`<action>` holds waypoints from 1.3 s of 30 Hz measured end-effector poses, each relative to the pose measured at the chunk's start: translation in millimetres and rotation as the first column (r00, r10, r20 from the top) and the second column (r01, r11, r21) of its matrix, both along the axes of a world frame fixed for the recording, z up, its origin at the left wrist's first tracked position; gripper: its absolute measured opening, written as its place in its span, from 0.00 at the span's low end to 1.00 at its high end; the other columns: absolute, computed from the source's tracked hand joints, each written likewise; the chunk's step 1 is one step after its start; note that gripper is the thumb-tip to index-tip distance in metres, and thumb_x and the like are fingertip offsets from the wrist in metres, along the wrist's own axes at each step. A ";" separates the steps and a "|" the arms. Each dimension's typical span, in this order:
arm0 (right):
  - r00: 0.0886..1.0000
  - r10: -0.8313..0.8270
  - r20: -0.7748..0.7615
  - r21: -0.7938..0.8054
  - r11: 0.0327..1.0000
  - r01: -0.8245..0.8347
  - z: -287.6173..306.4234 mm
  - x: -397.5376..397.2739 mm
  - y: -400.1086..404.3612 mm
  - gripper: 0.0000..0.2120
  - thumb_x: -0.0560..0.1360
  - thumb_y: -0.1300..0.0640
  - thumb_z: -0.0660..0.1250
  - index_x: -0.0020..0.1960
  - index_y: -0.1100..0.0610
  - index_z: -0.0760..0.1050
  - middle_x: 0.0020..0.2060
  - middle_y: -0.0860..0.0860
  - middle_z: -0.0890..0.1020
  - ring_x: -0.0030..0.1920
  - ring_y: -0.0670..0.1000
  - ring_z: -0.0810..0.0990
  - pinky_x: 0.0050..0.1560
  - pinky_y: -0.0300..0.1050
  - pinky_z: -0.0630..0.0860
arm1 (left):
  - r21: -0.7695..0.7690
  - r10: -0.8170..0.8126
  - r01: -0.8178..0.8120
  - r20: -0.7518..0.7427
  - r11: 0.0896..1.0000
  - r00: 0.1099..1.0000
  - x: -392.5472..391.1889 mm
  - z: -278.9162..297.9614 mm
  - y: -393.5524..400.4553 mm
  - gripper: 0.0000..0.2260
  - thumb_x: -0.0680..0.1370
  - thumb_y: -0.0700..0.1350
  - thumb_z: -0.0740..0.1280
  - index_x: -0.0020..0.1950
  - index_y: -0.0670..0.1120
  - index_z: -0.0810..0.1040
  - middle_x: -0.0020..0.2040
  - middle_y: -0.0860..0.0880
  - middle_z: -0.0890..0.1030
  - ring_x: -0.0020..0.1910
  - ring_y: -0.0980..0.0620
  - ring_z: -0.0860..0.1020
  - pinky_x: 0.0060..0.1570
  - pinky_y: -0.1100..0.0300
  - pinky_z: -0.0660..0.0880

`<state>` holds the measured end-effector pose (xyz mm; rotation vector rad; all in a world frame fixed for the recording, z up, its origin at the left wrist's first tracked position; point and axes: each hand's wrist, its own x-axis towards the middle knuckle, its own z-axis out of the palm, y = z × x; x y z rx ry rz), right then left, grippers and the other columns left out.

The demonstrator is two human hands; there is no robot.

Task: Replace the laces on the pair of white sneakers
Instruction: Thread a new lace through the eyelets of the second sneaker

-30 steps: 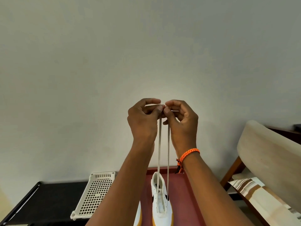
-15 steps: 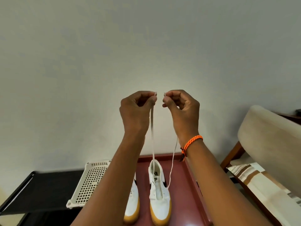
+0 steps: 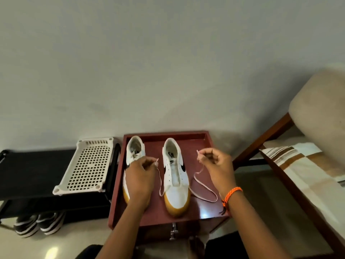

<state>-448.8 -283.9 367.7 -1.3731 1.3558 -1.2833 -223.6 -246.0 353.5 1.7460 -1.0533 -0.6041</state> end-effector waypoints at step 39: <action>0.752 0.095 -0.653 0.039 0.995 -0.091 -118.6 63.8 -9.2 0.08 0.72 0.58 0.80 0.40 0.46 0.87 0.78 0.44 0.67 0.72 0.52 0.64 0.65 0.49 0.72 | 0.398 -0.379 0.270 0.226 0.877 0.897 2.1 -101.7 -31.0 0.07 0.74 0.51 0.80 0.39 0.57 0.83 0.36 0.59 0.83 0.38 0.59 0.82 0.42 0.54 0.81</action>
